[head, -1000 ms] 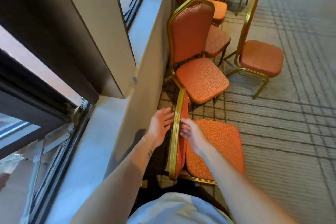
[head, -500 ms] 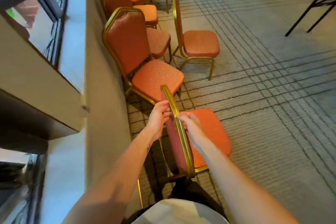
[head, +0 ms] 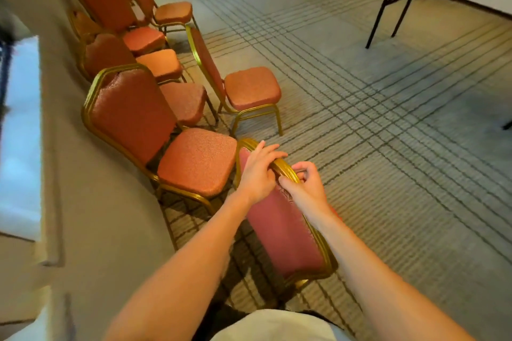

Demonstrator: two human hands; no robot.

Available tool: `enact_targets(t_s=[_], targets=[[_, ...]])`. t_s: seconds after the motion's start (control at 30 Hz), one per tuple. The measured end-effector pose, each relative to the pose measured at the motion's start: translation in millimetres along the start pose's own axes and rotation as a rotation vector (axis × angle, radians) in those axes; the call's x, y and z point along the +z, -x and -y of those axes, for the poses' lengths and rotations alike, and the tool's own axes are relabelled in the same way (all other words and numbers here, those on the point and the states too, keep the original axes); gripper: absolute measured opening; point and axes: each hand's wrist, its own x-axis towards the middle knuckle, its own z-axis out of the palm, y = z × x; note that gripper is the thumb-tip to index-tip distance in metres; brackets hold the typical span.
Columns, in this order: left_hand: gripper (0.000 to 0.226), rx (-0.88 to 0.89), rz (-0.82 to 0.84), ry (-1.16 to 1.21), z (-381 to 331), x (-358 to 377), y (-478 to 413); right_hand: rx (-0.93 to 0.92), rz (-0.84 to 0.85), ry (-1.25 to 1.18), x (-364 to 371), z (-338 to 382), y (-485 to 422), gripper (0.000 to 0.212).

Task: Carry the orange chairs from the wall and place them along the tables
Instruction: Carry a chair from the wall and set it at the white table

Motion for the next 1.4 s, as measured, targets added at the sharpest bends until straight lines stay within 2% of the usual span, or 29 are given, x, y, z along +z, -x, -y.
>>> enact_targets(t_s=[0.13, 0.33, 0.57, 0.67, 0.73, 0.83, 0.93, 1.0, 1.1, 1.2, 1.3, 1.4], targets=[[0.058, 0.095, 0.026, -0.042, -17, 19, -37, -0.026, -0.104, 0.15, -28, 5, -24, 0.036], [0.044, 0.202, 0.038, -0.199, -22, 28, -85, -0.136, -0.282, 0.51, -48, 11, -49, 0.038], [0.027, 0.378, 0.123, -0.338, -42, 48, -147, -0.181, -0.454, 0.753, -83, 23, -72, 0.032], [0.019, 0.43, 0.219, -0.427, -47, 53, -167, -0.114, -0.527, 0.835, -91, 23, -81, 0.034], [0.018, 0.508, 0.262, -0.444, -47, 52, -178, 0.0, -0.605, 0.905, -93, 22, -84, 0.036], [0.024, 0.539, 0.354, -0.453, -53, 48, -196, 0.143, -0.737, 0.972, -89, 21, -85, 0.033], [0.035, 0.509, 0.492, -0.521, -54, 43, -210, 0.191, -0.822, 0.974, -82, 16, -84, 0.026], [0.042, 0.557, 0.537, -0.581, -51, 41, -214, 0.214, -0.859, 0.996, -75, 13, -83, 0.024], [0.046, 0.57, 0.557, -0.595, -45, 42, -210, 0.267, -0.94, 1.031, -65, 6, -78, 0.027], [0.051, 0.528, 0.56, -0.49, -46, 45, -210, 0.339, -0.992, 1.024, -64, 6, -73, 0.031], [0.059, 0.517, 0.529, -0.502, -51, 48, -216, 0.376, -0.984, 1.035, -70, 12, -80, 0.029], [0.052, 0.511, 0.492, -0.548, -54, 47, -212, 0.414, -0.962, 1.075, -71, 12, -80, 0.026]])
